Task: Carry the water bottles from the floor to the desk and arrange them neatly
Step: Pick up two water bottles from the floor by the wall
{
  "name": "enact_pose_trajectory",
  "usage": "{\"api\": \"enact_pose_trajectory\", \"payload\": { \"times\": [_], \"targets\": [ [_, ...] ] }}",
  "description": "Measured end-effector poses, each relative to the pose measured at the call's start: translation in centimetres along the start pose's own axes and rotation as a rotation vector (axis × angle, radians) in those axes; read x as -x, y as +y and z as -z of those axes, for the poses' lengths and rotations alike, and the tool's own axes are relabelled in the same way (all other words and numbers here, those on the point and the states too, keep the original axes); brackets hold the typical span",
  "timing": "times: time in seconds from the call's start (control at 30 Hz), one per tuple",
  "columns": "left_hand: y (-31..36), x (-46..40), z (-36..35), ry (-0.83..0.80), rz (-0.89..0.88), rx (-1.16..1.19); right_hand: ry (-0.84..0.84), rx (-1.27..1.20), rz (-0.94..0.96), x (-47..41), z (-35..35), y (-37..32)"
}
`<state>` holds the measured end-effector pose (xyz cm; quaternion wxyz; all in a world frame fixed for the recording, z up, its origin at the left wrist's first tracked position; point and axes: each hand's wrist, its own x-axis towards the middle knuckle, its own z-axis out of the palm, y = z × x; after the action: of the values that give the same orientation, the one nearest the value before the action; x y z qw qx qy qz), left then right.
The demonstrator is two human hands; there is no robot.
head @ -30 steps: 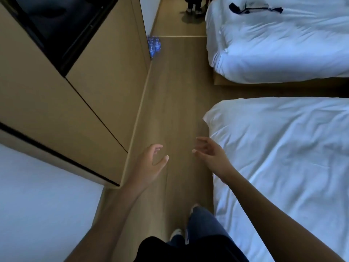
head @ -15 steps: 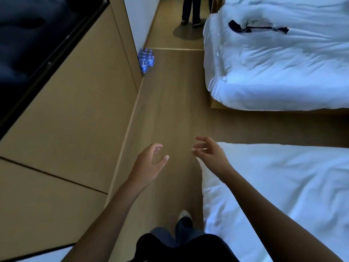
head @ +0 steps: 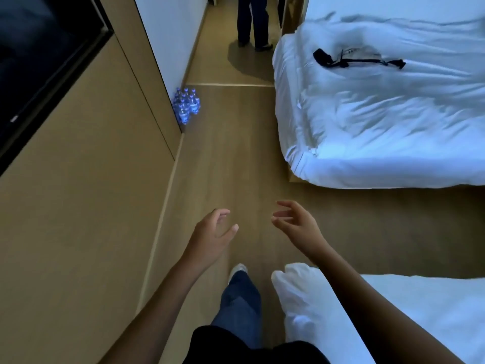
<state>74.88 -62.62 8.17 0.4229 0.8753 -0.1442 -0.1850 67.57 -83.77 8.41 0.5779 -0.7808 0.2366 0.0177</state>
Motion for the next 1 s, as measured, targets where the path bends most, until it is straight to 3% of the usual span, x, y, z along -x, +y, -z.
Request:
{"api": "enact_pose_trajectory", "payload": {
  "times": [0.27, 0.53, 1.0],
  "targets": [
    [3.0, -18.9, 4.8, 0.002, -0.026, 0.007, 0.036, -0.016, -0.011, -17.1, 0.9, -7.3],
    [2.7, -32.8, 6.8, 0.014, 0.054, 0.054, -0.059, -0.022, -0.063, -32.4, 1.4, -9.8],
    [10.8, -64.6, 11.3, 0.203, 0.112, 0.115, -0.167, 0.088, 0.101, -67.7, 7.9, -21.5]
  ]
}}
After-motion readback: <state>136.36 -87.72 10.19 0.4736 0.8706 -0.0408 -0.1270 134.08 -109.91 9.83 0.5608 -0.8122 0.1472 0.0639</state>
